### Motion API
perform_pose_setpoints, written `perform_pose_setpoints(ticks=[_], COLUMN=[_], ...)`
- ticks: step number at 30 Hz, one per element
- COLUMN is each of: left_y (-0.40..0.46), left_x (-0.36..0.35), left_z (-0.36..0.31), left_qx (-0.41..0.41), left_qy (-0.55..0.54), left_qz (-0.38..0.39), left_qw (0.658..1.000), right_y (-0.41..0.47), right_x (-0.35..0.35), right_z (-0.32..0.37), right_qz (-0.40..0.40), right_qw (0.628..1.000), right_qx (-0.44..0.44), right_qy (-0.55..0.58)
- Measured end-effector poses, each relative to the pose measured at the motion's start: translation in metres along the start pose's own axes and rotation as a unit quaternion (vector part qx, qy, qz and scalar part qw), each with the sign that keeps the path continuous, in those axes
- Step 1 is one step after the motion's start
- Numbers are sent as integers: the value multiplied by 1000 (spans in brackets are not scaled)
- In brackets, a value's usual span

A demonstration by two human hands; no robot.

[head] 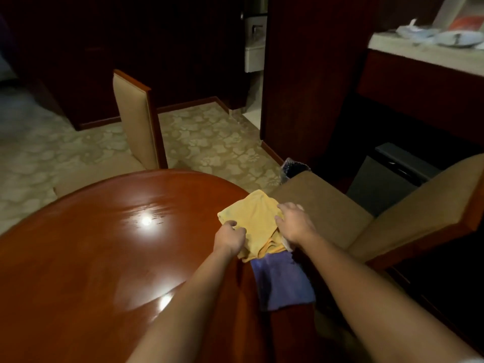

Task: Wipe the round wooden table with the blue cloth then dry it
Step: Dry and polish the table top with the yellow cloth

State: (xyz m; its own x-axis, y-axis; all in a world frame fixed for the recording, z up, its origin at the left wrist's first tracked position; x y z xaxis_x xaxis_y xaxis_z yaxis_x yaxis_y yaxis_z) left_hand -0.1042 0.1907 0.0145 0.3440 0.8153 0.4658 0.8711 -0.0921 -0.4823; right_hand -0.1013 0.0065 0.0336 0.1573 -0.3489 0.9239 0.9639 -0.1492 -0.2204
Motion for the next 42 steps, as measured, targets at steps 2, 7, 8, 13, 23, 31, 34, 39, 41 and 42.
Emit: perform_pose_setpoints(ticks=[2,7,8,13,23,31,34,39,41,42], left_y=[20,56,62,79,82,44,20,-33,-57,-69], left_x=[-9,-18,-19,-24,-25,8,25,56,67,72], left_z=[3,14,19,33,21,-23,-27,-15,-3,6], left_qx=[27,96,114,173,108,-5,-35,-46,-44,-38], left_qy=[-8,20,16,30,-51,-59,-73,-92,-99,-103], left_qz=[-14,-70,-81,-129,-188,-242,-257,-272,-269,-268], left_qw=[999,993,990,976,975,969,963,957,957,957], right_y=[24,65,71,90,95,68,48,-3,-28,-41], right_x=[-8,-34,-41,-77,-65,-5,16,33,33,31], right_z=[-7,-24,-28,-42,-22,14,32,71,90,99], right_qz=[21,69,87,168,79,-37,-64,-74,-77,-78], right_qw=[1000,998,996,982,996,997,993,991,990,989], right_qx=[8,-13,-24,-71,15,71,96,107,114,120], right_qy=[-15,3,16,54,29,-13,-12,-22,-27,-26])
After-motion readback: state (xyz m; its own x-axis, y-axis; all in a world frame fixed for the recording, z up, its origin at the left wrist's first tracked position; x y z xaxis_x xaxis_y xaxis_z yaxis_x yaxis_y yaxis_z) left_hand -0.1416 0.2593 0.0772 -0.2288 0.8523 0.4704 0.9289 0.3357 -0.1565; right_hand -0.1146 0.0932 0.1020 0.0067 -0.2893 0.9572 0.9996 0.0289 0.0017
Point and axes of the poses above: each hand's wrist, its own y-axis towards the middle knuckle, its own x-axis out of the back of the hand, z = x × y, the point moved 8 cm from there along y, towards the middle knuckle, and after that the axes turned 4 degrees about z, right-handed, at the moved point
